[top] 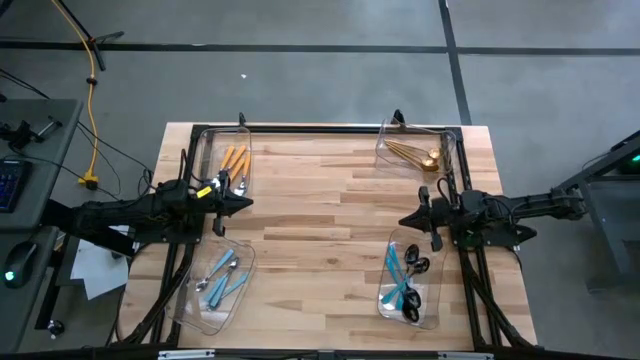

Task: Sort silverware by color (type)
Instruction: Return to Home Position

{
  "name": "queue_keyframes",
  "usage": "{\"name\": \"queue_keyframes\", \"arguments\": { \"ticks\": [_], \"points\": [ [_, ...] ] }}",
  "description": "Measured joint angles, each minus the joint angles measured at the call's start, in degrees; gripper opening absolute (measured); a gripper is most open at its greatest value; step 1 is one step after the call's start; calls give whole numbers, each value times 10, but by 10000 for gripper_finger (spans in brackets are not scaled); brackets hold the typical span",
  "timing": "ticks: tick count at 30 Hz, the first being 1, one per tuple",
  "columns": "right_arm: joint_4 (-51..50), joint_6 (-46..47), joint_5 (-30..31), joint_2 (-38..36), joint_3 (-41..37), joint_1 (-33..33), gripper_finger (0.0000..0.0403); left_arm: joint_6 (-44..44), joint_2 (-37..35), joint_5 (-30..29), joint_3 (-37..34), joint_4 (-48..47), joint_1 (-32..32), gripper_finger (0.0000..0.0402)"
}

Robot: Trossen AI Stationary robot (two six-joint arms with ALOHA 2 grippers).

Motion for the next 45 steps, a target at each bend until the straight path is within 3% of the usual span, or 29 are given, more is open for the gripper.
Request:
{"name": "queue_keyframes", "arguments": {
  "ticks": [4,14,21,45],
  "points": [
    [-3,49,1,0,0,0,0,0,0,0,0,0,0,0],
    [-3,47,1,0,0,0,0,0,0,0,0,0,0,0],
    [8,46,3,-70,0,-4,0,0,-2,1,1,0,-1,0],
    [-1,46,-1,-70,0,-4,0,0,-2,-5,1,0,-6,0]
  ]
}}
